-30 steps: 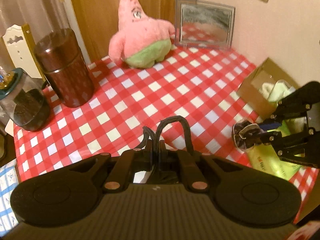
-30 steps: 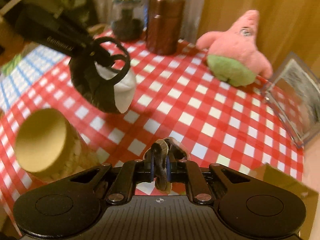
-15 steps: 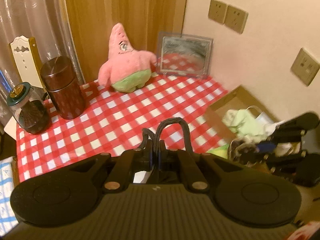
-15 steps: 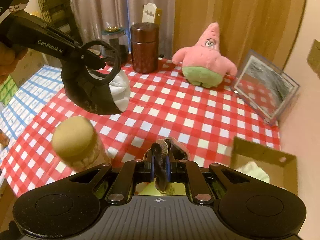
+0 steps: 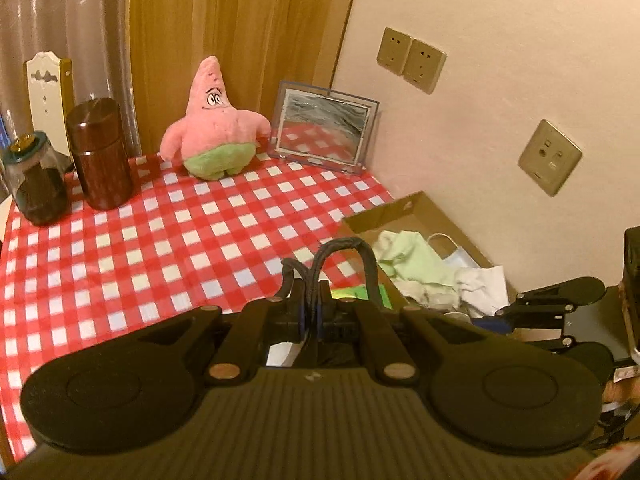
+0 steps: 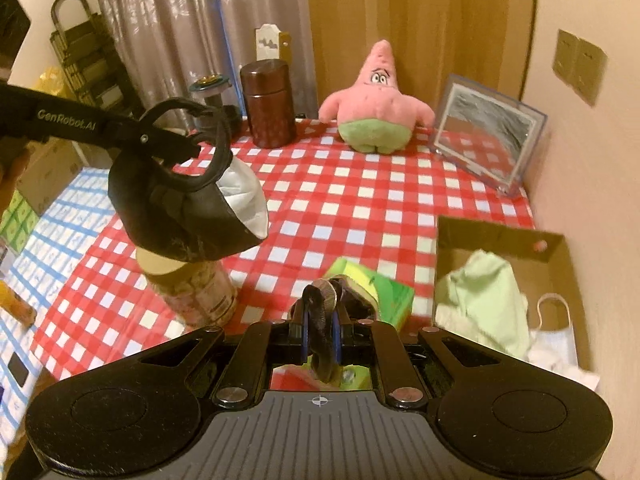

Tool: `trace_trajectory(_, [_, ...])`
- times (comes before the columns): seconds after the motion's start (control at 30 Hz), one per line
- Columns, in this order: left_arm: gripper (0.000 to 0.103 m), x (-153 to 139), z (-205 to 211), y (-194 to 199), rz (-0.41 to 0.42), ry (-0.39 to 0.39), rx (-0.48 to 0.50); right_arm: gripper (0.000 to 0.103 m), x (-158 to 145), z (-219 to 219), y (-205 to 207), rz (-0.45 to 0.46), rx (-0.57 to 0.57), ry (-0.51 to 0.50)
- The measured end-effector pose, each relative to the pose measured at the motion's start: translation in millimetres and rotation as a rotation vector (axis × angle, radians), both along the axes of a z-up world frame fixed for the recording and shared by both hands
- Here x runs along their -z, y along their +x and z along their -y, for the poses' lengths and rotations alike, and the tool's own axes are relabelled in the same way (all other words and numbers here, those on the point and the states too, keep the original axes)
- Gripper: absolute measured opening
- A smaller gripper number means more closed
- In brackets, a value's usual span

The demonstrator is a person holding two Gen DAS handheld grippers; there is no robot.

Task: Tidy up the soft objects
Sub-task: 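Carry the mask and dark item over the cardboard tray with both tools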

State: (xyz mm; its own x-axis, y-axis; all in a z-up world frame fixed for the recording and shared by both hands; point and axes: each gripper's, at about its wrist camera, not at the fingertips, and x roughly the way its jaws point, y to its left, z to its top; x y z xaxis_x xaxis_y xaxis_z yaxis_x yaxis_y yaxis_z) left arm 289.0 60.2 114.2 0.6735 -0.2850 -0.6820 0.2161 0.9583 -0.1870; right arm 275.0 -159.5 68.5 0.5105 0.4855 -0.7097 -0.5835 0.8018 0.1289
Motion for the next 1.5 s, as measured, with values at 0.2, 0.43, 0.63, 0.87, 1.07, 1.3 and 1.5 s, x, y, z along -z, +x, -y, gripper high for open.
trace_trajectory(0.2, [0.004, 13, 9, -30, -0.007, -0.059, -0.044, 0.011, 6, 18, -20, -0.02, 0.044, 0.047])
trace_trajectory(0.43, [0.004, 31, 24, -58, -0.016, -0.122, -0.073, 0.011, 8, 38, -41, -0.023, 0.1, 0.108])
trace_trajectory(0.63, [0.004, 37, 42, -76, -0.014, -0.17, -0.063, 0.011, 7, 60, -65, 0.009, 0.185, 0.155])
trace_trajectory(0.87, [0.004, 44, 76, -92, -0.022, -0.211, -0.01, 0.011, 18, 101, -100, 0.021, 0.322, 0.189])
trace_trajectory(1.07, [0.004, 48, 109, -97, -0.025, -0.238, 0.033, 0.011, 29, 135, -120, 0.004, 0.411, 0.17])
trace_trajectory(1.3, [0.004, 53, 146, -94, -0.041, -0.26, 0.091, 0.011, 34, 155, -133, 0.02, 0.449, 0.106])
trace_trajectory(1.5, [0.004, 59, 160, -89, -0.059, -0.265, 0.111, 0.011, 36, 164, -134, 0.021, 0.464, 0.098])
